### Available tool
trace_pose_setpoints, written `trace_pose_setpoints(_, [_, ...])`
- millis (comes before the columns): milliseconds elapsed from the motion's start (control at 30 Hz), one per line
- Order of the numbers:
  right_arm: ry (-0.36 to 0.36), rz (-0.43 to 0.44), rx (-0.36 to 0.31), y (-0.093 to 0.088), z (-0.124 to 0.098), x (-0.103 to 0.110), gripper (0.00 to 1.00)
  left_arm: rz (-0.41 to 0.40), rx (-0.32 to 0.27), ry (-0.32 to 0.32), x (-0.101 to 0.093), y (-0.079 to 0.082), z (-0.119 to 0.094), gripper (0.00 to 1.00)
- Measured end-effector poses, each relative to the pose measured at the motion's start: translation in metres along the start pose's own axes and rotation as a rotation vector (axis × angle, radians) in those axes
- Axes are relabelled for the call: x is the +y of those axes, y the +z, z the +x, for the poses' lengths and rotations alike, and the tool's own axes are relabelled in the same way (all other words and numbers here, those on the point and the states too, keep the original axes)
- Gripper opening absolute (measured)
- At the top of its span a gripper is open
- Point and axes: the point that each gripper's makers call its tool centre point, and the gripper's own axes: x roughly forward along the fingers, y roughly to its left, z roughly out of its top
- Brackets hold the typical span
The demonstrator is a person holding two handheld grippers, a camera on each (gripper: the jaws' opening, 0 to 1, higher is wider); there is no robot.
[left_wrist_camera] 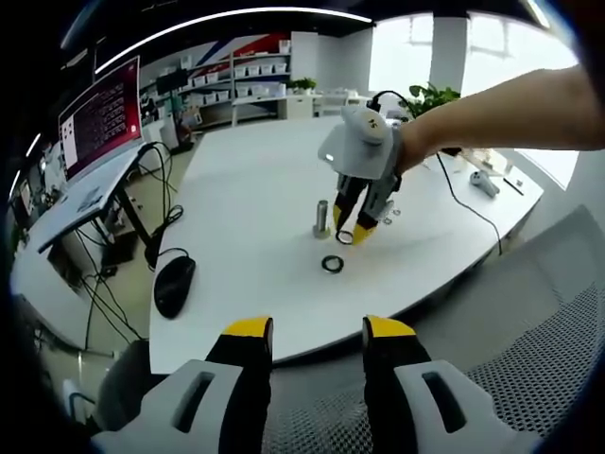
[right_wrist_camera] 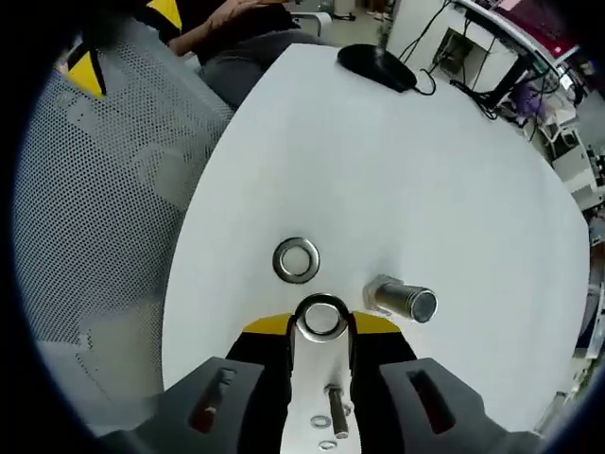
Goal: Place the washer onto the threaded stud by aligning its center hole with the stud, sliding it down to the base, and recovering from edge contact or off-axis alignment until the washer reaches the visible bottom stop.
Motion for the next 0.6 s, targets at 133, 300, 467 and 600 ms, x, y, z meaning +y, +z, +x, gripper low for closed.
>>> trace_pose_setpoints(133, [-0.024, -0.061, 0.007, 0.002, -0.009, -0.007, 0.23, -0.001, -0.001, 0.001, 0.000, 0.000, 0.000, 0.36])
trace_pose_setpoints(300, [-0.037, -0.051, -0.001, 0.006, -0.023, -0.011, 0.23, -0.001, -0.003, 0.000, 0.000, 0.000, 0.000, 0.36])
trace_pose_setpoints(467, [-0.061, -0.078, 0.002, 0.010, -0.032, -0.018, 0.23, -0.001, -0.002, 0.000, 0.000, 0.000, 0.000, 0.36])
trace_pose_setpoints(600, [-0.075, -0.092, -0.001, 0.015, -0.041, -0.022, 0.23, -0.002, -0.003, 0.000, 0.001, 0.000, 0.000, 0.36])
